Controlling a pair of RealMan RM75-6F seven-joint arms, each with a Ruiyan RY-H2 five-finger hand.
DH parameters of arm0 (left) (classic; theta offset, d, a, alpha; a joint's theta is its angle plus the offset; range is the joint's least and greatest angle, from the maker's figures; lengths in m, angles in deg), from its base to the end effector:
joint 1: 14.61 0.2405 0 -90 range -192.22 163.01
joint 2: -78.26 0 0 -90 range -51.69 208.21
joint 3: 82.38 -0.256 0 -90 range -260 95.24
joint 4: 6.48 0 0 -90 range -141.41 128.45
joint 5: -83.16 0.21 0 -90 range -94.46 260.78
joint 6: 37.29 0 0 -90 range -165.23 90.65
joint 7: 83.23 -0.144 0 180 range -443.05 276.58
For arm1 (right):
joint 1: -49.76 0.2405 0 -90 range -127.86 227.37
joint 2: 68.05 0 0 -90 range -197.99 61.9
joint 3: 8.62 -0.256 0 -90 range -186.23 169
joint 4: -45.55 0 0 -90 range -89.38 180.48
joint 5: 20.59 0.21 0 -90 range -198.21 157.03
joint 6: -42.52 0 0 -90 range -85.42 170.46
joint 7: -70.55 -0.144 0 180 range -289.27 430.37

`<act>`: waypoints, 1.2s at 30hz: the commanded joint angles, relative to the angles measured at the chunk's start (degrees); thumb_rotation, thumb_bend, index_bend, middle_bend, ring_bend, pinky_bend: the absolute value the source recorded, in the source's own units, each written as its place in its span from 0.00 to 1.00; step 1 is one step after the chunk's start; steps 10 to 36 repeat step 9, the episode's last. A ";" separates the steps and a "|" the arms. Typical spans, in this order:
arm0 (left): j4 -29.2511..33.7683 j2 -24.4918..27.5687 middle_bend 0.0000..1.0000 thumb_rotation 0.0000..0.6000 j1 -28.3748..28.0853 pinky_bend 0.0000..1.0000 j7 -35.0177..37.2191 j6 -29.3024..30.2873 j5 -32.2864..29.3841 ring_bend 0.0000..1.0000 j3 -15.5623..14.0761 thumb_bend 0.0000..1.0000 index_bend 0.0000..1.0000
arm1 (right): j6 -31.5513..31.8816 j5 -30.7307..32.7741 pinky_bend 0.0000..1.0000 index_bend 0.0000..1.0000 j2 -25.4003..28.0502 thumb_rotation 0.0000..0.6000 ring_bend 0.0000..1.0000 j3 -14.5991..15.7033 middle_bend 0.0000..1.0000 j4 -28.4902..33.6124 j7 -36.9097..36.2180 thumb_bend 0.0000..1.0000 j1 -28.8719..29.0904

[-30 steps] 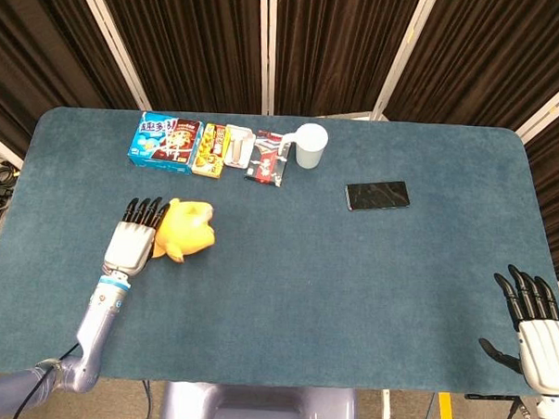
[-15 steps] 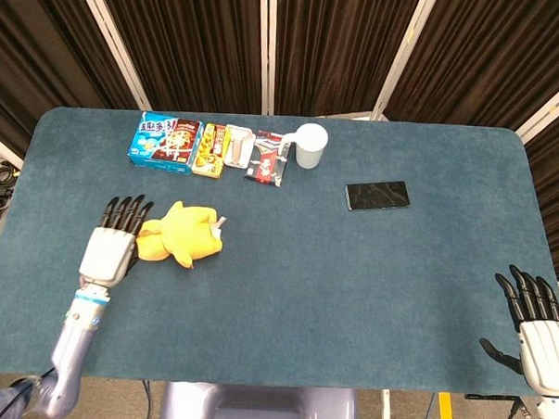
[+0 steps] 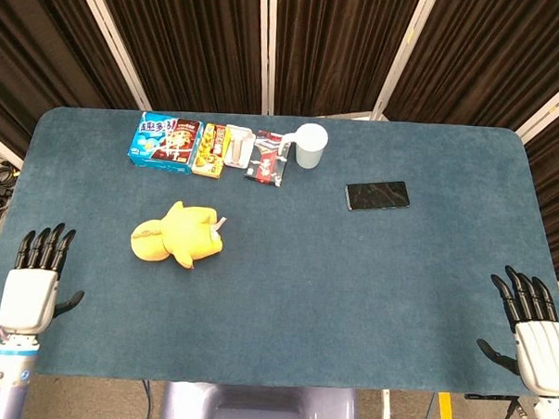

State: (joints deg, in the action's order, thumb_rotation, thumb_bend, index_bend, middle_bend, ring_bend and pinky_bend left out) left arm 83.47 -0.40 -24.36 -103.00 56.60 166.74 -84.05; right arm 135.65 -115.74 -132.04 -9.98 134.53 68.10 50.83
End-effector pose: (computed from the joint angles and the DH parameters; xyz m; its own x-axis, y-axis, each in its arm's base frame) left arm -0.2795 0.1869 0.0937 0.5147 -0.0867 0.8530 0.8546 -0.0270 -0.5185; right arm -0.3061 -0.1537 0.1699 0.4090 0.0818 0.9089 -0.9027 -0.1094 0.4161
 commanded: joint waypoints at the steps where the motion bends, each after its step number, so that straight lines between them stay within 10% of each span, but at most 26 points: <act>1: 1.20 1.48 0.00 1.00 1.89 0.00 0.52 1.58 1.56 0.00 -1.20 0.02 0.00 | 0.25 -0.33 0.00 0.02 0.01 1.00 0.00 0.03 0.00 0.15 0.30 0.05 -0.02; 36: 1.65 2.88 0.00 1.00 3.18 0.00 1.58 1.04 2.16 0.00 -0.86 0.02 0.00 | 0.03 -0.29 0.00 0.02 -0.21 1.00 0.00 0.15 0.00 0.09 0.64 0.05 -0.02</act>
